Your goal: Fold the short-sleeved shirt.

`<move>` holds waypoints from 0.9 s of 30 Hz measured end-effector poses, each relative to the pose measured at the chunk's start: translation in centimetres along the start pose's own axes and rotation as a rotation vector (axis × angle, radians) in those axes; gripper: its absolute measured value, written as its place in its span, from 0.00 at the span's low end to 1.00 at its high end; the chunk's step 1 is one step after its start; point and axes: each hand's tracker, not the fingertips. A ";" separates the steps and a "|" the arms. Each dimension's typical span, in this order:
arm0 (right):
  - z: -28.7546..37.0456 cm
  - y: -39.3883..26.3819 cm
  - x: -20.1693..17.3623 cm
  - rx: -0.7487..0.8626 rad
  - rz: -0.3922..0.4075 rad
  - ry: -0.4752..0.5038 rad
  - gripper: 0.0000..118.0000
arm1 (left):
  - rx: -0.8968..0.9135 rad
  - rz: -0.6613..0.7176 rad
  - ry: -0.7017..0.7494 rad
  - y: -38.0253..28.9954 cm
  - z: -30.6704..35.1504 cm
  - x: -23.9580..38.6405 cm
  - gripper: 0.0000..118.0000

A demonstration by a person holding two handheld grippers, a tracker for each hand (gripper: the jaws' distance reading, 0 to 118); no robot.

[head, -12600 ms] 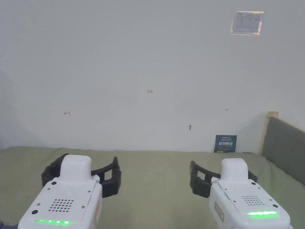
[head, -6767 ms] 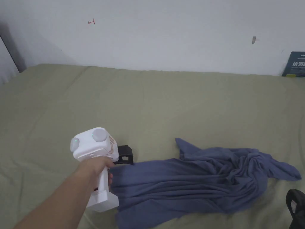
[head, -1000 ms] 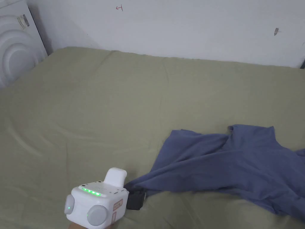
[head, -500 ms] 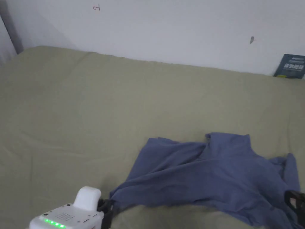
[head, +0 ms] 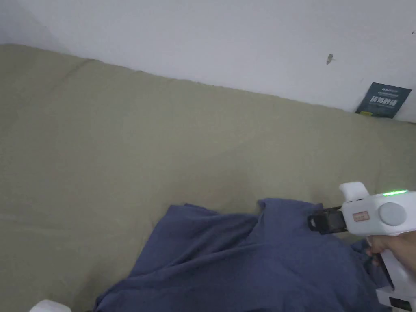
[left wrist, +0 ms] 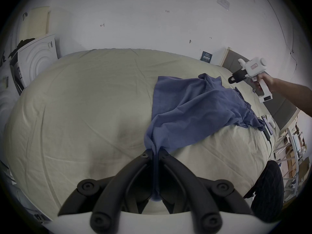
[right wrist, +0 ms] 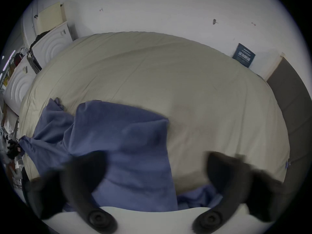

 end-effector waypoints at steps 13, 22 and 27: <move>-3.9 -0.1 1.6 0.066 -0.116 0.038 0.01 | -0.027 -0.011 0.036 0.8 -0.8 -0.3 0.05; 6.1 -1.5 -1.0 0.228 -0.149 0.114 0.02 | 0.012 0.129 0.024 2.7 -1.5 0.1 0.05; 14.4 -1.0 -2.0 0.296 -0.158 0.102 0.02 | 0.090 0.135 0.012 5.7 0.0 0.9 0.05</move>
